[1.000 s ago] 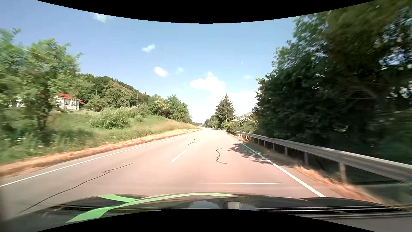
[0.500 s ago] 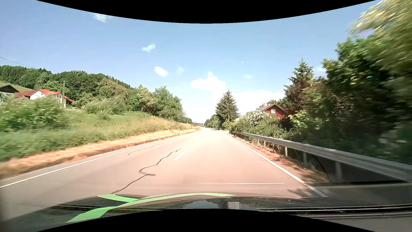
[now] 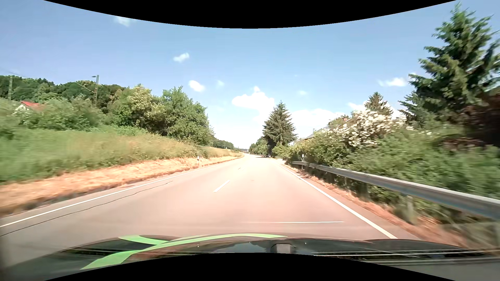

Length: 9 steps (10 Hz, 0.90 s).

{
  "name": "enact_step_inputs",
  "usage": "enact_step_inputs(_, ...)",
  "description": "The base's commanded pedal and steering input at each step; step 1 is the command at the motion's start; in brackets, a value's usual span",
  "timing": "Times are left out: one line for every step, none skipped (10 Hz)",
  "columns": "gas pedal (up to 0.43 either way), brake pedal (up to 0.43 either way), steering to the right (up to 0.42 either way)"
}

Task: Follow the waypoints while adhering to traffic rules and regulations

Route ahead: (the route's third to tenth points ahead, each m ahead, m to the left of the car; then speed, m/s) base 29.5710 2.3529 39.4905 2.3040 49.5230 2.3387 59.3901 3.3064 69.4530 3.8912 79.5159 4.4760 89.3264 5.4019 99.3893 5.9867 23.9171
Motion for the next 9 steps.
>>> enact_step_inputs(0.280,0.000,-0.003)
enact_step_inputs(0.287,0.000,-0.003)
enact_step_inputs(0.287,0.000,-0.003)
enact_step_inputs(0.287,0.000,-0.003)
enact_step_inputs(0.280,0.000,-0.003)
enact_step_inputs(0.280,0.000,-0.003)
enact_step_inputs(0.280,0.000,-0.003)
enact_step_inputs(0.280,0.000,-0.003)
enact_step_inputs(0.287,0.000,-0.003)
